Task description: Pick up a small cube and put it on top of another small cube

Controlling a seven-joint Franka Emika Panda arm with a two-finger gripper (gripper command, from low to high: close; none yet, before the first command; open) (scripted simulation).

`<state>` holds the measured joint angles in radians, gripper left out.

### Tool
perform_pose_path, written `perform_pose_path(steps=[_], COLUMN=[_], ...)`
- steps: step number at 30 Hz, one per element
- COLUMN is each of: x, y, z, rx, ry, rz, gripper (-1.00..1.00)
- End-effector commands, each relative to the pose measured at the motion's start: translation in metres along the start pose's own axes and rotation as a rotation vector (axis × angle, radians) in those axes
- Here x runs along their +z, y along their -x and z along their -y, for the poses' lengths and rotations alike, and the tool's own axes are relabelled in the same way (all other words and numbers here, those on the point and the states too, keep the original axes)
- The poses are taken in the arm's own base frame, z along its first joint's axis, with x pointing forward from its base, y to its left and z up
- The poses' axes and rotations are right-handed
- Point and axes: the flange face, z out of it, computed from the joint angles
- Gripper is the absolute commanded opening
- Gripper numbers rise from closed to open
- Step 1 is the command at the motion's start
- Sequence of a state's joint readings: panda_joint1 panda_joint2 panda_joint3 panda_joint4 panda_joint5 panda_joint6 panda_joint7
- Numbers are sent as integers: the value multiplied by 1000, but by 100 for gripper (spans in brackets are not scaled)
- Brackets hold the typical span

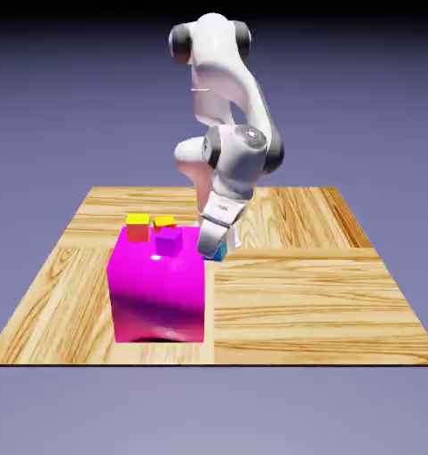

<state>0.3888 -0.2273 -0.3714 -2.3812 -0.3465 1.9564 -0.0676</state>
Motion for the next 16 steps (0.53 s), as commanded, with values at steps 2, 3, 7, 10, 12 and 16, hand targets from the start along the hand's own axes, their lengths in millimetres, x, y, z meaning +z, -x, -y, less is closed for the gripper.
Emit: perform_pose_path(steps=[2,3,7,10,12,16], x=[-11,-17,-33,0,32,20], y=[28,43,98,97,98,97], z=[-24,-35,-68,-65,-61,-63], rx=[129,194,414,415,415,415], ry=[-17,-25,-46,-44,-46,-45], rz=[32,48,106,107,107,107], gripper=[-100,-100,-100,-100,-100,100])
